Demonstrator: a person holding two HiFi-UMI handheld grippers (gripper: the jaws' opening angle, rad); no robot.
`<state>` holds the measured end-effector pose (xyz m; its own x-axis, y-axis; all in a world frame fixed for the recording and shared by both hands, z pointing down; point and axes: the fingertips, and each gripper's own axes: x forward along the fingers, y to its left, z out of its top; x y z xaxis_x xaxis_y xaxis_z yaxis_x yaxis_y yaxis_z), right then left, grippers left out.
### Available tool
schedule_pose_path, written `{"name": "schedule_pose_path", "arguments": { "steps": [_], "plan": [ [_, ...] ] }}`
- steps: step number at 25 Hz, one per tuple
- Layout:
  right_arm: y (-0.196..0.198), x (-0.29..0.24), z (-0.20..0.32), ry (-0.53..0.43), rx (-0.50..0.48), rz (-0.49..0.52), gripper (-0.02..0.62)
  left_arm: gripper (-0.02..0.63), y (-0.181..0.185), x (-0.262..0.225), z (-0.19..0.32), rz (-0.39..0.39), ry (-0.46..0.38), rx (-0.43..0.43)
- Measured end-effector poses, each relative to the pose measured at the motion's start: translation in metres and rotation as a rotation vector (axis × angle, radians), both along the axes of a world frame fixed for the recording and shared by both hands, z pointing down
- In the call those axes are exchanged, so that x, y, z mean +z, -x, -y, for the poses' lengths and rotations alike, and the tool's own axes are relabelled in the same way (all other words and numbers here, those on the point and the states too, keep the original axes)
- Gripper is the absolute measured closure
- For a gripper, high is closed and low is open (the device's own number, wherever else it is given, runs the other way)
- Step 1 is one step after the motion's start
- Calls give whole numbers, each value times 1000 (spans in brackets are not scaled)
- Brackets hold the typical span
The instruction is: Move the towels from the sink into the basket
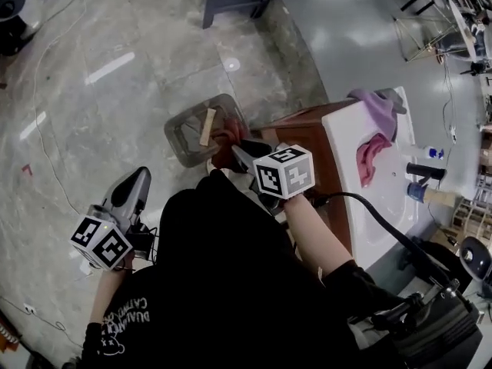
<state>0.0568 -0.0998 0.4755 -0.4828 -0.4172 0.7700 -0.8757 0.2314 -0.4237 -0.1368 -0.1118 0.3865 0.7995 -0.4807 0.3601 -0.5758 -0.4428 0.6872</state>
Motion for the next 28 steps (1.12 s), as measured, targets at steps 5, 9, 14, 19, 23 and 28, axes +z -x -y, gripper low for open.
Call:
{"name": "schedule_pose_path", "arguments": {
  "steps": [5, 9, 14, 19, 23, 28],
  "plan": [
    [-18, 50, 10, 80, -44, 15, 532, 603, -39, 40, 17, 24, 34, -8],
    [-26, 90, 18, 136, -131, 7, 532, 603, -59, 80, 21, 47, 71, -40],
    [-21, 135, 26, 205, -223, 25, 532, 603, -71, 123, 24, 94, 129, -62],
    [-10, 180, 29, 264, -255, 37, 534, 603, -77, 166, 16, 125, 212, -48],
    [-4, 221, 34, 309, -240, 3, 535, 603, -80, 202, 6, 173, 228, 15],
    [7, 269, 33, 397, -229, 37, 534, 603, -74, 245, 2, 221, 274, 7]
  ]
}}
